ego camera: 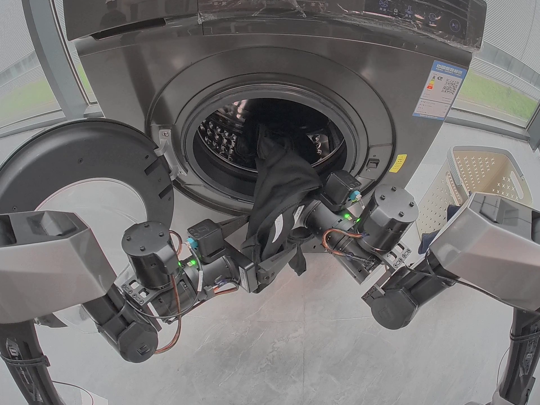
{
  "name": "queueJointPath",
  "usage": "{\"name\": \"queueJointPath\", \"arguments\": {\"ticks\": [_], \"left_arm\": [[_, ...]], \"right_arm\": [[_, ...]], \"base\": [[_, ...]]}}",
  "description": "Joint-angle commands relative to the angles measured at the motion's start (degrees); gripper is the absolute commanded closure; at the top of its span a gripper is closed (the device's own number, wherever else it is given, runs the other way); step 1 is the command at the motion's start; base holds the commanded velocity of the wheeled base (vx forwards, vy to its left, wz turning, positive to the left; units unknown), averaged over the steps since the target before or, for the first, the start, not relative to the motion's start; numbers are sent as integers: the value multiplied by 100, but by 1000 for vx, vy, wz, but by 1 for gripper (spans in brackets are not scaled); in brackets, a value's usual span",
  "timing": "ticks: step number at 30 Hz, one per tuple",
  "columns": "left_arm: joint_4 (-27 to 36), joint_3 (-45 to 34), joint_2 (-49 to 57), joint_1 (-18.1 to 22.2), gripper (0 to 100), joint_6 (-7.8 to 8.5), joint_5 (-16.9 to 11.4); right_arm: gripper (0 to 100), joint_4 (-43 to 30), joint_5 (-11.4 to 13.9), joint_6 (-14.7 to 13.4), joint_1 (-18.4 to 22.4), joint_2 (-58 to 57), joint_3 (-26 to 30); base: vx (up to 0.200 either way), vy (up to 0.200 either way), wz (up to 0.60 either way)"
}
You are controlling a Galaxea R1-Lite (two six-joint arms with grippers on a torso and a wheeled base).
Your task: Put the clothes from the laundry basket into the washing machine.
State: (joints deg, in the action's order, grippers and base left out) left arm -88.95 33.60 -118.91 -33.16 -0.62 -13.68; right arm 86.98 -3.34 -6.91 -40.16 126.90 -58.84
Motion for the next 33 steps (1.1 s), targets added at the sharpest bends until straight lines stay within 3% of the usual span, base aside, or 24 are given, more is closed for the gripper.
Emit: {"name": "queueJointPath", "arguments": {"ticks": [1,8,16,17,21,24,29,33], "left_arm": [[1,235,-405,-59,0,18,-56],[10,868,-897,38,0,1,-47],[19,1817,-1337,275,0,-105,436],[19,1852,-1337,275,100,-122,454],[19,1905,-1337,301,100,-131,480],[10,1940,-1302,407,100,-184,673],[10,1896,-985,565,100,-360,753],[19,1694,-643,574,100,-404,744]], "right_arm": [[100,-23,-9,-3,-133,1,-4],[100,-32,-9,-3,-238,-52,13],[100,-41,-220,-21,-414,-148,31],[100,-41,-228,-21,-423,-148,31],[100,-41,-246,-47,-414,-148,31],[100,-41,-255,-82,-309,-184,92],[100,-67,-272,-117,113,-219,453],[100,-50,-281,-170,377,-52,629]], "base": [[0,0,0],[0,0,0],[0,0,0],[0,0,0],[0,0,0],[0,0,0],[0,0,0],[0,0,0]]}}
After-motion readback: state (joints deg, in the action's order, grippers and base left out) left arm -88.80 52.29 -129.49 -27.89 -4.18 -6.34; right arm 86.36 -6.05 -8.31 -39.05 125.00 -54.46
